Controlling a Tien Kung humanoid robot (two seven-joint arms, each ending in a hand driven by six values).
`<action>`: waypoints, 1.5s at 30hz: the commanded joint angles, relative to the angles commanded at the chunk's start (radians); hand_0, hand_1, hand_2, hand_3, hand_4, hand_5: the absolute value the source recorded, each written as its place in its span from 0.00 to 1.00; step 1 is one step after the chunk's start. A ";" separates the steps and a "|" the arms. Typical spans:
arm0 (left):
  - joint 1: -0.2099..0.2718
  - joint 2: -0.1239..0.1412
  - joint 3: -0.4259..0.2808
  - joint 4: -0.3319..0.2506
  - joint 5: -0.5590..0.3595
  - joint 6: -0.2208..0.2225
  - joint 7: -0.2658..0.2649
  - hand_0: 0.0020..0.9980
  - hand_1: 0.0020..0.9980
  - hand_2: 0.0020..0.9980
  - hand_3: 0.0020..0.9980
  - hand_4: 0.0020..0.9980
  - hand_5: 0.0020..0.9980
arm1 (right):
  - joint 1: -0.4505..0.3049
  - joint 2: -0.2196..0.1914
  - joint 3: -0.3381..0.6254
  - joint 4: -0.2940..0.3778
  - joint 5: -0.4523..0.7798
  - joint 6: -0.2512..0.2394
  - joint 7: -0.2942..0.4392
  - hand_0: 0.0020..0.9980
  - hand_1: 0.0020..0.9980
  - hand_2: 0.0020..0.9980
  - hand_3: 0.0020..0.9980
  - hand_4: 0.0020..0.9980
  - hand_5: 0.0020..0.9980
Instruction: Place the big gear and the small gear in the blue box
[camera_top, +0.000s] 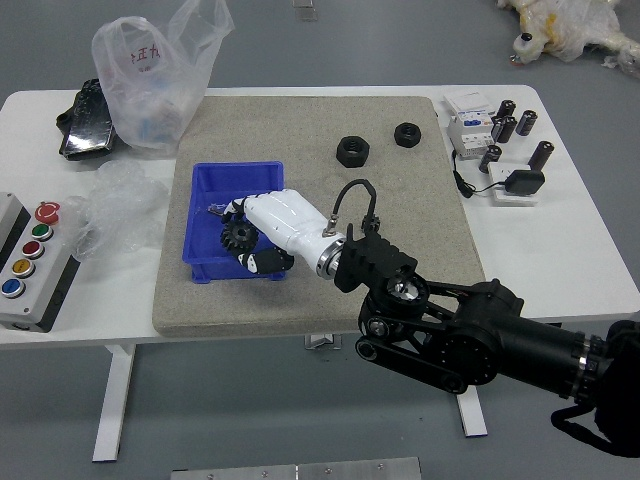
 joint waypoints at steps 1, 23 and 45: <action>0.000 0.000 0.000 0.000 0.000 0.000 0.000 0.71 0.55 0.55 0.67 0.70 0.49 | 0.000 -0.001 0.003 0.000 0.000 -0.002 0.001 0.36 0.65 0.75 0.75 0.72 0.17; 0.004 0.000 -0.003 0.000 0.000 0.002 0.002 0.71 0.55 0.55 0.67 0.70 0.49 | -0.025 -0.040 0.118 0.020 0.016 -0.031 0.018 0.35 0.65 0.76 0.79 0.77 0.21; 0.001 -0.005 0.015 0.002 -0.019 0.008 -0.007 0.71 0.55 0.55 0.67 0.70 0.49 | -0.083 -0.142 0.148 -0.243 0.083 0.006 0.014 0.35 0.64 0.75 0.77 0.79 0.23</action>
